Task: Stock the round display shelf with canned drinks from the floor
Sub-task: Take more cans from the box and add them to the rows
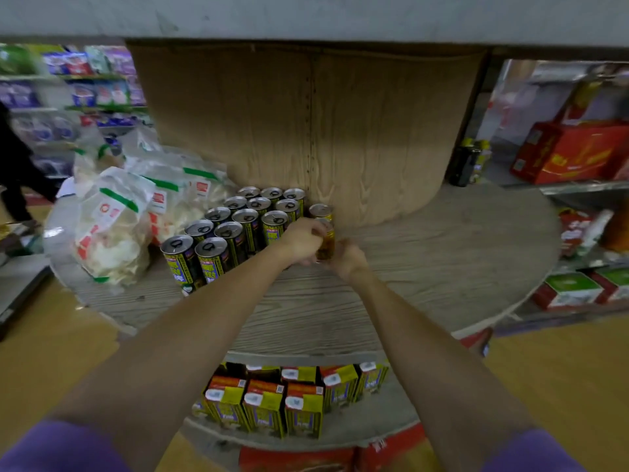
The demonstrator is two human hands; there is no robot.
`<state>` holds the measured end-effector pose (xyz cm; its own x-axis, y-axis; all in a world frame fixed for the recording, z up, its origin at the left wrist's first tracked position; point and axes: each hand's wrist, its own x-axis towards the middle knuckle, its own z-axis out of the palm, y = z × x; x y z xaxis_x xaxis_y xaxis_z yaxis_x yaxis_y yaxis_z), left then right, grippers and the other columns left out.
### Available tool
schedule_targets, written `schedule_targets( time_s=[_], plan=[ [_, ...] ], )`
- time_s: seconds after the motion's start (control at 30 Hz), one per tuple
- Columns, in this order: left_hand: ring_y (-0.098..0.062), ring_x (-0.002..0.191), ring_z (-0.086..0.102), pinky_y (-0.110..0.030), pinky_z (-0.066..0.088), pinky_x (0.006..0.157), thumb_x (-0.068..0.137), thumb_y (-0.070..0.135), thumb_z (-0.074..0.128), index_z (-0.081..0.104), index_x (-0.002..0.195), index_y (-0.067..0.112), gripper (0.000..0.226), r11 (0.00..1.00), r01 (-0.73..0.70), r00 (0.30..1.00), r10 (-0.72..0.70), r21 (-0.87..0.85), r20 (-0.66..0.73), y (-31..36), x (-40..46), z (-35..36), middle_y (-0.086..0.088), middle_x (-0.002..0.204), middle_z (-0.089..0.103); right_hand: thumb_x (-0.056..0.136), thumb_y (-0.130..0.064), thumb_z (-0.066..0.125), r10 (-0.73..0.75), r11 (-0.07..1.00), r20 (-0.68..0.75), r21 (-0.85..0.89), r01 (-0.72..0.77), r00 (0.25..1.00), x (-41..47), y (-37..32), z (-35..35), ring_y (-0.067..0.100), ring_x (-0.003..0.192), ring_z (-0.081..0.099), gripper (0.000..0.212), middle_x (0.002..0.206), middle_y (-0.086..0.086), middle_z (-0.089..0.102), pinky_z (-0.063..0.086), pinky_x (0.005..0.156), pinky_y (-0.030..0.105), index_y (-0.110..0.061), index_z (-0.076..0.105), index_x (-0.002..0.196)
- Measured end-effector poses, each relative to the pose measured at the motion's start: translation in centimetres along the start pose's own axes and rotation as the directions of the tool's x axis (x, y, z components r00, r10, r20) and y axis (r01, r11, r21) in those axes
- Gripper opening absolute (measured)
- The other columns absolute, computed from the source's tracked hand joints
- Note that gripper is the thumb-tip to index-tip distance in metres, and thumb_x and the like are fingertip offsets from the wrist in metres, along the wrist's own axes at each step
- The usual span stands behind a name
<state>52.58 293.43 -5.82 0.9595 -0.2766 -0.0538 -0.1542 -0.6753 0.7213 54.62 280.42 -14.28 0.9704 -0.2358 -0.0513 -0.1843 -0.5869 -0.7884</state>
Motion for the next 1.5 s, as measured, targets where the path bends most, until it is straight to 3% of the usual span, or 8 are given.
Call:
schedule_targets(
  time_s=[0.13,0.23,0.33,0.47,0.63,0.87,1.33,1.5],
  plan=[
    [-0.03,0.096,0.066,-0.026,0.047,0.071,0.091,0.003,0.05,0.068,0.11,0.006,0.026,0.994,-0.105,0.994,0.105,-0.004,0.005,-0.5,-1.4,0.5,-0.013,0.103,0.067,0.074,-0.011,0.079,0.005,0.997,-0.042,0.072,-0.002,0.999,-2.3,1.6,-1.1,0.018,0.088,0.058,0.017,0.089,0.004,0.062,0.051,0.081,0.035,-0.011,0.067,0.087],
    [-0.029,0.103,0.065,-0.029,0.048,0.081,0.089,0.008,0.055,0.07,0.102,0.014,0.021,0.994,-0.101,0.993,0.103,-0.041,0.053,-1.6,-2.7,1.4,-0.01,0.107,0.069,0.072,0.002,0.078,0.094,0.964,-0.114,0.258,-0.062,0.989,-6.1,2.0,-2.7,0.02,0.077,0.059,0.028,0.081,0.005,0.063,0.055,0.08,0.037,-0.018,0.059,0.074],
    [-0.032,0.095,0.065,-0.029,0.047,0.074,0.092,0.01,0.057,0.069,0.101,0.01,0.015,0.989,-0.116,0.986,0.126,-0.097,0.112,-2.4,-4.1,3.1,-0.013,0.106,0.069,0.079,0.009,0.07,0.144,0.923,-0.127,0.376,-0.087,0.981,-10.5,2.4,-4.1,0.016,0.058,0.056,0.018,0.068,0.005,0.059,0.051,0.053,0.023,-0.006,0.062,0.086],
    [-0.024,0.068,0.057,-0.028,0.044,0.06,0.095,0.001,0.05,0.062,0.095,0.006,0.014,0.974,-0.107,0.969,0.147,-0.198,0.199,-1.9,-6.6,5.5,-0.009,0.083,0.059,0.078,0.009,0.07,0.165,0.934,-0.217,0.348,-0.081,0.962,-15.2,4.1,-5.3,0.007,0.041,0.053,0.019,0.061,0.006,0.058,0.045,0.045,0.019,-0.009,0.064,0.079],
    [-0.019,0.058,0.055,-0.026,0.05,0.051,0.095,-0.005,0.041,0.054,0.078,0.016,0.029,0.955,-0.064,0.932,0.162,-0.291,0.325,-0.5,-9.6,9.0,-0.009,0.073,0.057,0.077,0.009,0.07,0.252,0.926,-0.255,0.345,-0.156,0.934,-20.4,6.9,-7.1,0.019,0.05,0.054,0.024,0.064,0.011,0.06,0.048,0.052,0.025,-0.014,0.064,0.072],
    [-0.015,0.044,0.061,-0.023,0.051,0.046,0.098,0.002,0.046,0.055,0.092,0.006,0.011,0.95,0.0,0.867,0.155,-0.311,0.474,1.4,-12.5,14.7,-0.014,0.07,0.06,0.082,0.013,0.065,0.36,0.885,-0.275,0.402,-0.233,0.891,-26.3,11.6,-9.3,0.014,0.048,0.054,0.015,0.063,0.009,0.059,0.047,0.042,0.021,-0.001,0.062,0.084],
    [-0.022,0.069,0.059,-0.028,0.048,0.063,0.094,0.007,0.052,0.067,0.096,0.003,0.016,0.999,0.038,0.828,-0.042,0.02,0.558,2.1,-17.1,29.9,-0.014,0.085,0.068,0.08,-0.015,0.065,0.482,0.845,-0.114,0.323,-0.427,0.869,-30.6,29.5,-11.0,0.025,0.061,0.056,0.017,0.066,0.015,0.061,0.048,0.058,0.037,0.0,0.065,0.087],
    [-0.028,0.079,0.065,-0.035,0.053,0.069,0.089,0.008,0.057,0.071,0.088,0.005,0.015,0.995,0.063,0.845,-0.095,0.079,0.526,-0.1,-18.7,34.6,-0.018,0.087,0.072,0.072,-0.016,0.065,0.507,0.82,-0.045,0.332,-0.466,0.861,-30.4,36.0,-8.6,0.032,0.073,0.065,0.018,0.064,0.002,0.066,0.058,0.074,0.054,-0.03,0.07,0.063]
  ],
)
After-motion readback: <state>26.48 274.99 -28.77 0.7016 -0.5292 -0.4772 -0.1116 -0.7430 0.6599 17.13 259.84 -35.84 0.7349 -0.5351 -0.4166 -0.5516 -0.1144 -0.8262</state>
